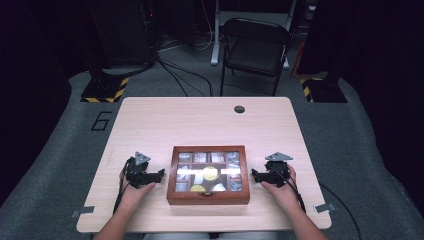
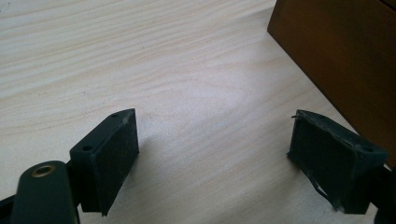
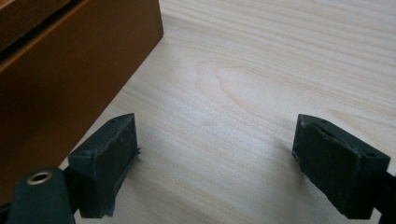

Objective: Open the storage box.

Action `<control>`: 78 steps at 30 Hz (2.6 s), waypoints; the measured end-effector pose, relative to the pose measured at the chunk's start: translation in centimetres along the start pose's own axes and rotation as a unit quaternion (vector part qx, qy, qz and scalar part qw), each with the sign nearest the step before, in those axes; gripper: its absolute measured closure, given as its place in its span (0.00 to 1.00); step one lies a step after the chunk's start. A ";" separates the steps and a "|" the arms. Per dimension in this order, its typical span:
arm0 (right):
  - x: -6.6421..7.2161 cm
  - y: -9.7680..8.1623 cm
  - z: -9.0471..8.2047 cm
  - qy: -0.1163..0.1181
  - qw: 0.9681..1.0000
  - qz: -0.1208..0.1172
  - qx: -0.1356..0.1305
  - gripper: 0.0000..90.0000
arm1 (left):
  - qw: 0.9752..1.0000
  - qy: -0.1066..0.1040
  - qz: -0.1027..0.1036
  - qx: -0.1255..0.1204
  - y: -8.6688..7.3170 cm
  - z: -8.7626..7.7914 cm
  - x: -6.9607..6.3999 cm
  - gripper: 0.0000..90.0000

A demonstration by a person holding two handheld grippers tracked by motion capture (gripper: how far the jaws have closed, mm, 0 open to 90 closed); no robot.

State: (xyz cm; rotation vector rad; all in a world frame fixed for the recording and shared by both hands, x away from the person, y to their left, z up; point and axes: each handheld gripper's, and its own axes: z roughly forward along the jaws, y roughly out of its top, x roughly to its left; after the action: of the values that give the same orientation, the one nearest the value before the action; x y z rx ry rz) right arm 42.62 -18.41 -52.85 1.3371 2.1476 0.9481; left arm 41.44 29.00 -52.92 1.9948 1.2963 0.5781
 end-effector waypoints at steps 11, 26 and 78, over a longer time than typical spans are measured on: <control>0.0 -0.1 -0.2 0.004 1.000 0.003 0.001 0.16 | 1.000 -0.004 0.004 0.000 0.0 0.0 0.0 0.17; 0.1 -0.1 -0.2 0.000 1.000 0.005 0.000 0.17 | 1.000 -0.003 0.003 -0.004 0.0 0.0 0.0 0.17; 0.7 0.9 -3.9 0.033 0.999 0.007 -0.027 0.37 | 0.994 -0.081 -0.042 -0.061 1.7 -5.6 -0.8 0.35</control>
State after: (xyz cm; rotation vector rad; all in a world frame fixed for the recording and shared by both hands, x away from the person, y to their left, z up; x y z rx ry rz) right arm 40.30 -18.75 -49.58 1.3123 2.1475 1.0625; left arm 38.36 29.47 -47.93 1.8382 1.2091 0.4351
